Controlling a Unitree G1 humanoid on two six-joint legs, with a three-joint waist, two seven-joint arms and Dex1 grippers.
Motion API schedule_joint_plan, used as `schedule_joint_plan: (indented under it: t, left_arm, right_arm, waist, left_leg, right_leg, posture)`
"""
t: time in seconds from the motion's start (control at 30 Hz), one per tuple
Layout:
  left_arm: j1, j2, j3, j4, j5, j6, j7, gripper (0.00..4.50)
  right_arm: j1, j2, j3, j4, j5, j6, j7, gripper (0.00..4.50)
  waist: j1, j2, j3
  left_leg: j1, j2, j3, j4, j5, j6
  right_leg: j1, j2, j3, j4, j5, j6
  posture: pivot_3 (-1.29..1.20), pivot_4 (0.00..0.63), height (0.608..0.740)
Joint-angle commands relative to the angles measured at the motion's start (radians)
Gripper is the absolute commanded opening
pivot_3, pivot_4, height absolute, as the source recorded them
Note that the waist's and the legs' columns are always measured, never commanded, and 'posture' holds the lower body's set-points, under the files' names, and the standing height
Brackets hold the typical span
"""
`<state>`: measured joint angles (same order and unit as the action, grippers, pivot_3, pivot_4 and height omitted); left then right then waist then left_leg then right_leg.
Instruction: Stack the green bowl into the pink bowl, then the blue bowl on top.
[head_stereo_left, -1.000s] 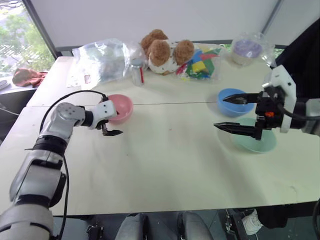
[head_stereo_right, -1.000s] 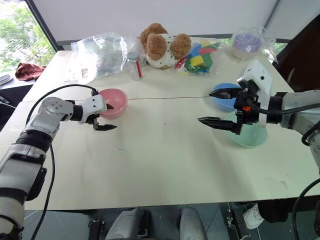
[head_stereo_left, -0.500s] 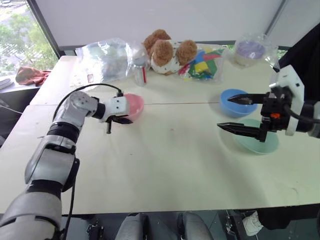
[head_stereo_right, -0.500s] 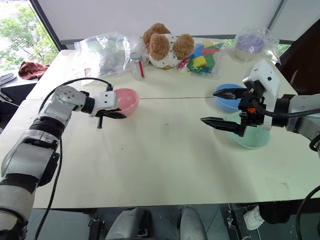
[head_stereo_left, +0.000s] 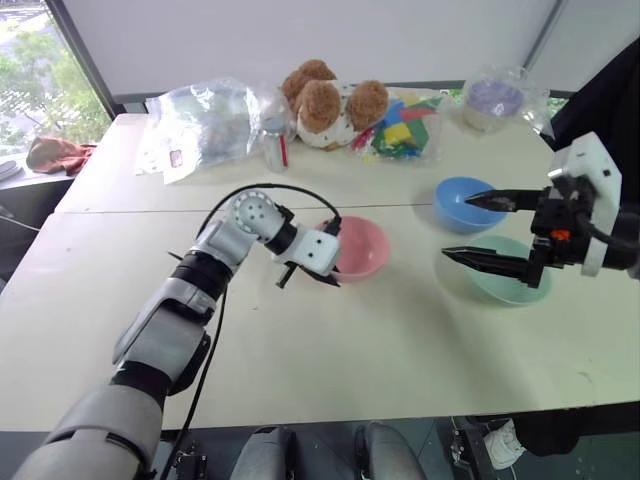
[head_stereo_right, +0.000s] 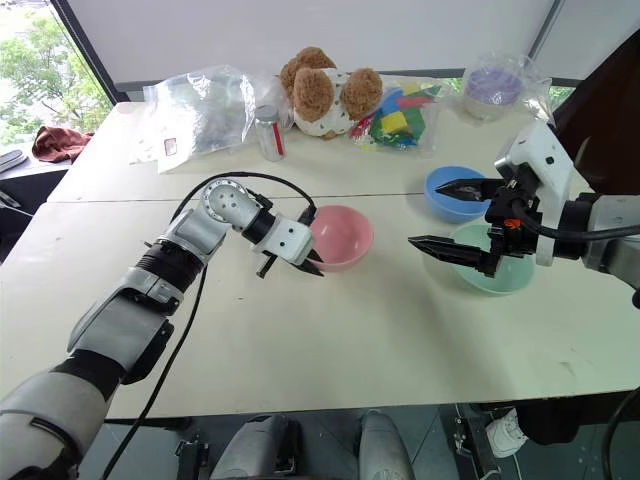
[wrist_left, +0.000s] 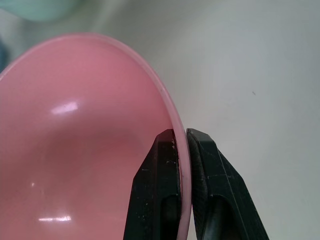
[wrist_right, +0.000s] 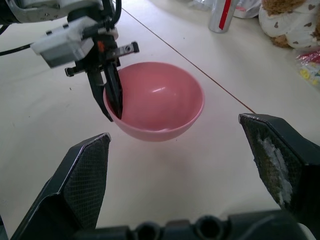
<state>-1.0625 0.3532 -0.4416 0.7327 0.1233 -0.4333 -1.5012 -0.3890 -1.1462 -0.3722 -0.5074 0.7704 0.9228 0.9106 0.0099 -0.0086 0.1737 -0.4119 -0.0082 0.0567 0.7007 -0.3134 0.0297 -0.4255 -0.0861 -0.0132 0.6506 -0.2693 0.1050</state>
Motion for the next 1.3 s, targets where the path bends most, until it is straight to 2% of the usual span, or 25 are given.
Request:
schedule_joint_plan:
  t: [0.03, 0.13, 0.33, 0.37, 0.43, 0.57, 0.77, 0.93, 1.2, 1.3]
  left_arm:
    - [0.003, -0.001, -0.014, -0.030, 0.013, -0.040, 0.011, 0.24]
    - [0.023, -0.003, -0.009, -0.063, -0.010, -0.001, -0.003, 1.20]
    - [0.028, 0.022, 0.050, -0.154, -0.093, 0.121, -0.037, 4.25]
    - [0.029, 0.026, 0.065, -0.176, -0.116, 0.147, -0.041, 4.47]
    - [0.025, 0.045, 0.109, -0.226, -0.176, 0.215, -0.054, 4.47]
    - [0.004, 0.113, 0.235, -0.323, -0.324, 0.459, -0.056, 4.47]
    - [0.041, 0.301, 0.409, -0.463, -0.513, 0.805, -0.049, 4.47]
    - [0.157, 0.435, 0.518, -0.568, -0.599, 0.941, -0.014, 4.47]
    - [0.326, 0.540, 0.664, -0.754, -0.719, 1.080, 0.103, 4.47]
    - [0.362, 0.559, 0.696, -0.797, -0.749, 1.104, 0.142, 4.50]
  right_arm:
    - [0.010, -0.017, -0.056, -0.030, 0.018, 0.003, -0.006, 4.50]
    - [0.022, -0.019, -0.064, -0.035, 0.018, 0.006, -0.008, 4.50]
    - [0.055, -0.030, -0.064, -0.032, 0.006, 0.004, -0.007, 4.50]
    - [0.059, -0.030, -0.063, -0.030, 0.005, 0.004, -0.009, 4.50]
    - [0.075, -0.036, -0.058, -0.024, -0.009, 0.003, -0.011, 4.50]
    - [0.123, -0.045, -0.031, 0.002, -0.071, -0.011, -0.020, 4.50]
    - [0.214, -0.058, 0.058, 0.074, -0.213, -0.039, -0.061, 4.50]
    - [0.237, -0.044, 0.157, 0.159, -0.311, -0.074, -0.086, 4.50]
    - [0.195, -0.014, 0.355, 0.336, -0.485, -0.204, -0.074, 4.50]
    - [0.161, 0.003, 0.397, 0.393, -0.525, -0.244, -0.062, 3.61]
  waist:
    - [0.003, 0.000, 0.000]
    - [0.005, 0.000, 0.000]
    - [0.003, 0.000, 0.000]
    - [0.003, 0.000, 0.000]
    - [0.003, 0.000, 0.000]
    - [-0.001, 0.000, 0.000]
    - [-0.004, 0.000, 0.000]
    - [-0.006, 0.000, 0.000]
    - [0.001, 0.000, 0.000]
    - [0.000, 0.000, 0.000]
  left_leg:
    - [0.000, 0.000, 0.000, 0.000, 0.000, 0.000]
    - [0.000, 0.000, 0.000, 0.000, 0.000, 0.000]
    - [0.000, 0.000, 0.000, 0.000, 0.000, 0.000]
    - [0.000, 0.000, 0.000, 0.000, 0.000, 0.000]
    - [0.000, 0.000, 0.000, 0.000, 0.000, 0.000]
    - [0.000, 0.000, -0.001, 0.000, 0.000, 0.000]
    - [0.000, 0.000, -0.001, 0.000, 0.001, -0.002]
    - [0.000, 0.000, -0.001, 0.000, 0.003, -0.005]
    - [0.001, 0.000, -0.001, 0.001, 0.003, -0.006]
    - [0.001, 0.000, 0.000, 0.001, 0.003, -0.006]
  right_leg:
    - [0.000, 0.000, 0.000, 0.000, 0.000, 0.000]
    - [0.000, -0.001, 0.000, -0.001, 0.000, 0.000]
    - [0.000, -0.001, 0.000, -0.001, 0.000, 0.000]
    - [0.000, -0.001, 0.000, -0.001, 0.000, 0.000]
    - [0.000, -0.001, 0.000, -0.001, 0.000, 0.000]
    - [0.000, 0.000, 0.000, -0.001, 0.000, 0.000]
    - [0.000, 0.000, 0.000, 0.000, 0.000, 0.000]
    - [0.001, 0.001, 0.000, 0.000, 0.000, 0.000]
    - [0.002, 0.000, 0.000, -0.001, 0.000, 0.000]
    - [0.002, 0.000, 0.001, 0.000, 0.000, 0.000]
  posture:
    - [0.00, 0.150, 0.740]
    - [0.00, 0.150, 0.740]
    - [0.00, 0.150, 0.740]
    - [0.00, 0.150, 0.740]
    - [0.00, 0.150, 0.740]
    - [0.00, 0.150, 0.740]
    - [0.00, 0.150, 0.740]
    - [0.00, 0.150, 0.740]
    - [0.00, 0.150, 0.740]
    - [0.00, 0.150, 0.740]
